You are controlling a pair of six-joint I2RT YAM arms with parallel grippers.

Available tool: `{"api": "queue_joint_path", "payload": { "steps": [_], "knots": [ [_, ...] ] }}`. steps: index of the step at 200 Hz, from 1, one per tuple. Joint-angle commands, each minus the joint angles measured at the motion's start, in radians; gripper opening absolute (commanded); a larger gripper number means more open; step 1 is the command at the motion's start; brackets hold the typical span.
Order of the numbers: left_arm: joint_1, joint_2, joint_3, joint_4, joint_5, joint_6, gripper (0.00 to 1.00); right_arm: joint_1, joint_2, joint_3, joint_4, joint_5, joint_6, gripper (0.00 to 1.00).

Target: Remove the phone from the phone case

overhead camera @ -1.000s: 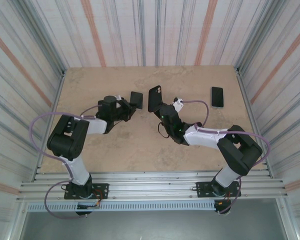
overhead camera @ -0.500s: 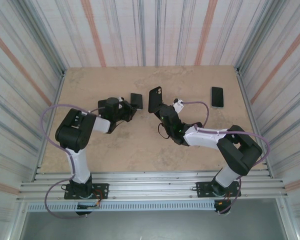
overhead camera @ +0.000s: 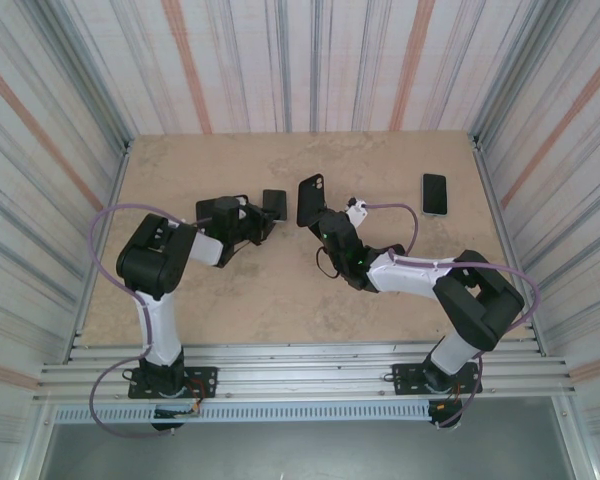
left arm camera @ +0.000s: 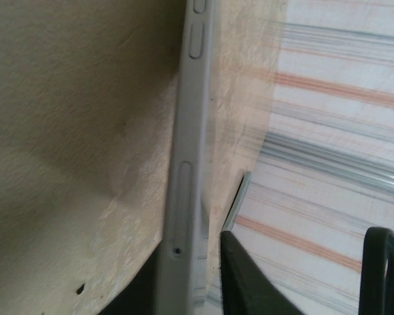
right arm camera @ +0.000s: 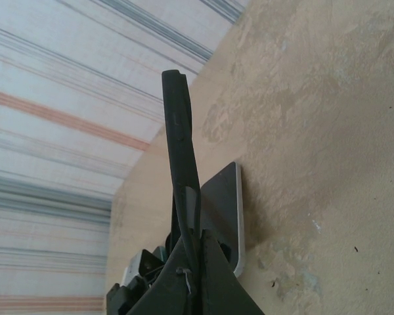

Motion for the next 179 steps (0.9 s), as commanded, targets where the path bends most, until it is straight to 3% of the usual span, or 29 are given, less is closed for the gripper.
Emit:
{"api": "queue_joint_path", "payload": {
  "steps": [1,65,179],
  "knots": [
    [0.005,-0.023,0.029,-0.063,0.041,0.010,0.31,0.004,0.016,-0.017,0.011,0.009,0.032,0.00],
    [0.006,-0.077,0.097,-0.339,0.072,0.051,0.48,0.005,0.019,-0.023,0.002,-0.002,0.043,0.00],
    [0.021,-0.153,0.082,-0.558,0.016,0.078,0.56,-0.004,0.022,-0.019,-0.029,-0.026,0.044,0.00]
  ]
}}
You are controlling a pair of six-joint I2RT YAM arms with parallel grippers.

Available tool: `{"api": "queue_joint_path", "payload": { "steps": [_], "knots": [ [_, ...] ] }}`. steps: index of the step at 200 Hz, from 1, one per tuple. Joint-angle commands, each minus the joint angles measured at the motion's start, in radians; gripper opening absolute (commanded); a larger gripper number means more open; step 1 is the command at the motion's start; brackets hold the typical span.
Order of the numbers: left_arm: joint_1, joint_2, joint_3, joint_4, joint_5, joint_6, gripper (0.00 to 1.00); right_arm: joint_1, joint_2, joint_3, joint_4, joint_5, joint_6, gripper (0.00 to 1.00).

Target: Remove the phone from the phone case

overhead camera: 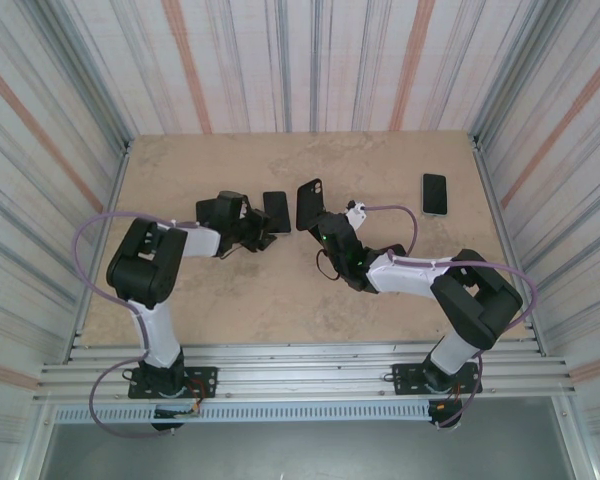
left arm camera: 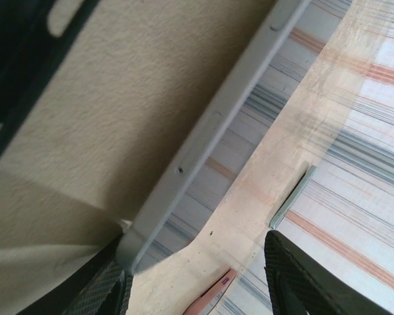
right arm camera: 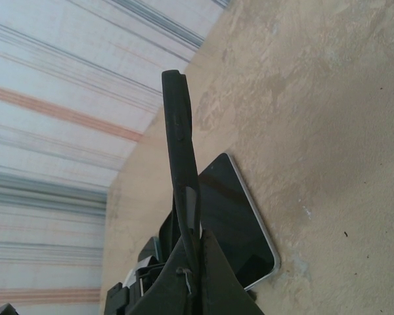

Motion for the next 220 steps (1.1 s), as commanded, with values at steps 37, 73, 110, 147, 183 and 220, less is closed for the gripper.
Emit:
{"api": "queue_joint_path", "payload": {
  "steps": [37,73,110,147,183,220],
  "knots": [
    [0.026,-0.066,-0.002,-0.067,-0.028,0.032,0.56,-0.015,0.033,-0.011,-0.004,-0.019,-0.015,0.00],
    [0.033,-0.095,0.008,-0.070,-0.018,0.039,0.57,-0.041,0.084,-0.017,0.046,-0.043,-0.044,0.00],
    [0.034,-0.152,0.021,-0.110,-0.015,0.053,0.61,-0.067,0.175,0.016,0.112,-0.056,-0.072,0.00],
    [0.036,-0.233,0.030,-0.188,-0.015,0.098,0.66,-0.097,0.295,0.072,0.187,-0.102,-0.093,0.00],
    [0.046,-0.308,0.000,-0.213,-0.005,0.114,0.68,-0.119,0.391,0.127,0.244,-0.149,-0.130,0.00],
    [0.059,-0.358,-0.024,-0.229,0.006,0.124,0.69,-0.126,0.459,0.149,0.302,-0.185,-0.142,0.00]
  ]
}}
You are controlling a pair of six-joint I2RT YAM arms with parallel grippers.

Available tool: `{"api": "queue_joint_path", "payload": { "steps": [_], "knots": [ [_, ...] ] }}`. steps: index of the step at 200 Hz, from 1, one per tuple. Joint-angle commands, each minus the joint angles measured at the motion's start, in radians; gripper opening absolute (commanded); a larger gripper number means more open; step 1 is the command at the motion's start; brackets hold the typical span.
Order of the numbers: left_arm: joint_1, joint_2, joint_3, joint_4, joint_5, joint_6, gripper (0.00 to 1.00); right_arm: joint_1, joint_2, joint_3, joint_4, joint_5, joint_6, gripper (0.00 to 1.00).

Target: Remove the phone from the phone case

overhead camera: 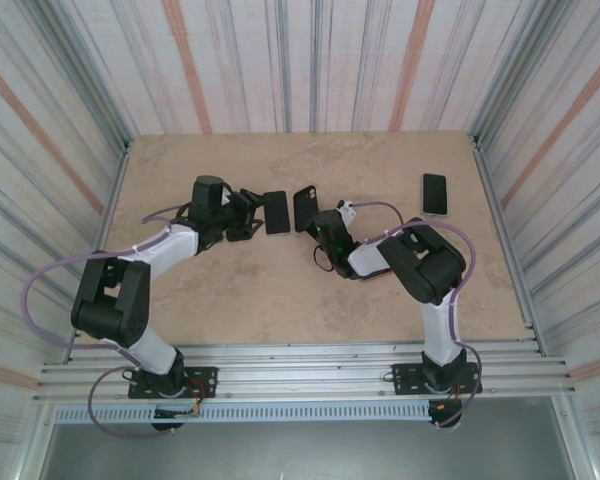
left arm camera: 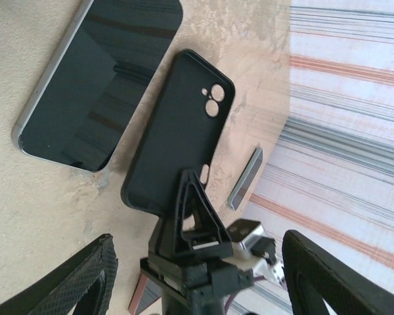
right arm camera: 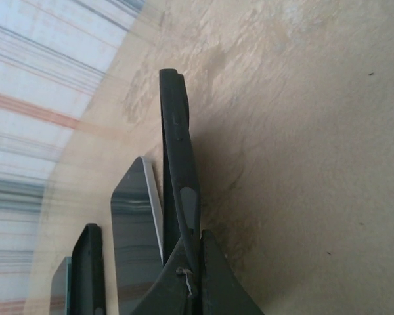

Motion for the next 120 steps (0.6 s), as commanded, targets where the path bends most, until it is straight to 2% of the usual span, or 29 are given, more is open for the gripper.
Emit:
{"api": "queue_joint_path", "payload": {
  "steps": [1,45,120],
  "knots": [
    [0.016,-0.046,-0.024,-0.036,0.017,0.033,0.69,-0.005,0.042,0.024,0.064,-0.029,-0.042,0.00],
    [0.027,-0.061,-0.032,-0.036,0.033,0.043,0.69,0.000,0.078,0.024,0.089,-0.024,-0.060,0.00],
    [0.027,-0.064,-0.063,-0.002,0.042,0.024,0.69,0.043,0.098,0.021,0.092,0.115,0.012,0.00]
  ]
}}
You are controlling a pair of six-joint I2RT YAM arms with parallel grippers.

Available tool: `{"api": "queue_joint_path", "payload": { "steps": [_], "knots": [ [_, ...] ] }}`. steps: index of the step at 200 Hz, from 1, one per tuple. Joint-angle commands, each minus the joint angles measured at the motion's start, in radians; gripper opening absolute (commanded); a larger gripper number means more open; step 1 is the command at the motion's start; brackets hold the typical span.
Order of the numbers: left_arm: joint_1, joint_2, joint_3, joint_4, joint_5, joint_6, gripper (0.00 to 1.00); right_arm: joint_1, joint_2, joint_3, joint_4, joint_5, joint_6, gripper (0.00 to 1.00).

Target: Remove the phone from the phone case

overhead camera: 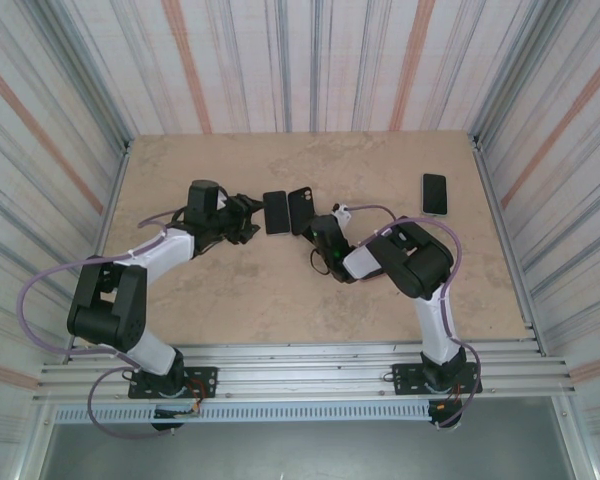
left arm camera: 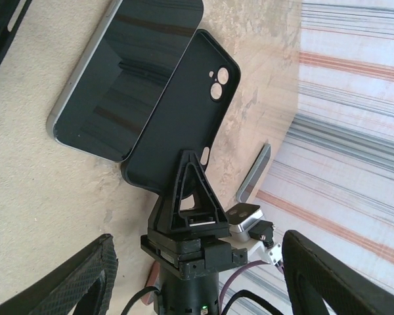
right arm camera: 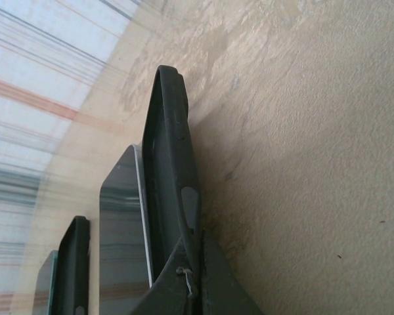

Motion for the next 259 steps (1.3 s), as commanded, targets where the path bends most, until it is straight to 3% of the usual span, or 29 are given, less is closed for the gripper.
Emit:
{"api": "queue_joint_path", "payload": {
  "steps": [1,77,167,213,259],
  "knots": [
    [0.008,-0.041,-0.020,0.015,0.015,0.006,0.69,0.019,0.025,0.013,0.007,0.080,0.048,0.00],
    [0.014,-0.019,-0.009,0.020,0.038,0.013,0.68,0.066,0.051,0.018,0.030,0.152,0.114,0.00],
    [0.016,-0.002,-0.009,0.041,0.060,0.012,0.68,0.037,0.063,0.036,0.031,0.137,0.094,0.01],
    [0.016,-0.007,-0.020,0.053,0.058,0.009,0.69,0.022,0.056,0.045,0.010,0.092,0.053,0.08],
    [0.016,-0.012,-0.027,0.054,0.057,0.010,0.69,0.017,0.039,0.051,-0.014,0.036,-0.020,0.29]
  ]
}}
